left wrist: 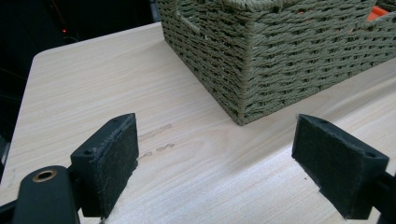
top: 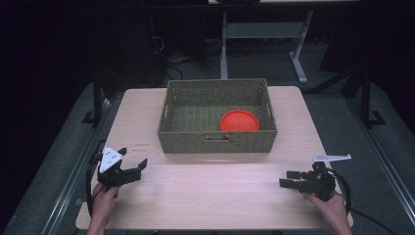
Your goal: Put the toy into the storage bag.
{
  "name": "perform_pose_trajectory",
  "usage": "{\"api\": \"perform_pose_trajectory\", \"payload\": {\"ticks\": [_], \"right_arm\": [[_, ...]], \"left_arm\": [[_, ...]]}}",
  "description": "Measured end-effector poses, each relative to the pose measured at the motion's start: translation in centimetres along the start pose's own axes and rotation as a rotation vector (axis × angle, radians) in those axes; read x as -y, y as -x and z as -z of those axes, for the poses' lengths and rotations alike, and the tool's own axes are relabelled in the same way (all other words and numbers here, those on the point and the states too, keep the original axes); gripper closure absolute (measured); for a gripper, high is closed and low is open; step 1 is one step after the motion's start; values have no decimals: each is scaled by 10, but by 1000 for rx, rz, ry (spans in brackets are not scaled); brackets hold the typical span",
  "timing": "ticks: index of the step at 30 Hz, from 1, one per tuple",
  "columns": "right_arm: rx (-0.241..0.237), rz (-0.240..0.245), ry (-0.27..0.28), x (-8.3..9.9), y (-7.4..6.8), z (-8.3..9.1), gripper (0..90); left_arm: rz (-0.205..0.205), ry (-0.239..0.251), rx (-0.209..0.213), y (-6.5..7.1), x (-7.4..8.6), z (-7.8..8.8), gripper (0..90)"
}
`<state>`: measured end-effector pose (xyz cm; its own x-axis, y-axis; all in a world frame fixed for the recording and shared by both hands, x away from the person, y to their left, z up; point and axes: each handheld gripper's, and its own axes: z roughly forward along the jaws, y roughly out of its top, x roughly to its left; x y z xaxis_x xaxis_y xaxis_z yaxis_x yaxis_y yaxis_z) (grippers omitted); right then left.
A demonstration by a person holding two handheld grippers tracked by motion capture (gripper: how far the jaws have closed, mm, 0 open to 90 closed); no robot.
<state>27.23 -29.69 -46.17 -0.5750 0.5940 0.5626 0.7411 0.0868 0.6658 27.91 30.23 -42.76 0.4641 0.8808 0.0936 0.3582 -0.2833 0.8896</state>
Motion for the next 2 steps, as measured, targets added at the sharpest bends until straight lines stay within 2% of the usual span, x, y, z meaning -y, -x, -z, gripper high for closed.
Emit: {"api": "perform_pose_trajectory", "payload": {"ticks": [2], "right_arm": [[-3, 6, 20, 5, -3, 1, 227]], "left_arm": [[-4, -6, 5, 1, -1, 0, 141]]}}
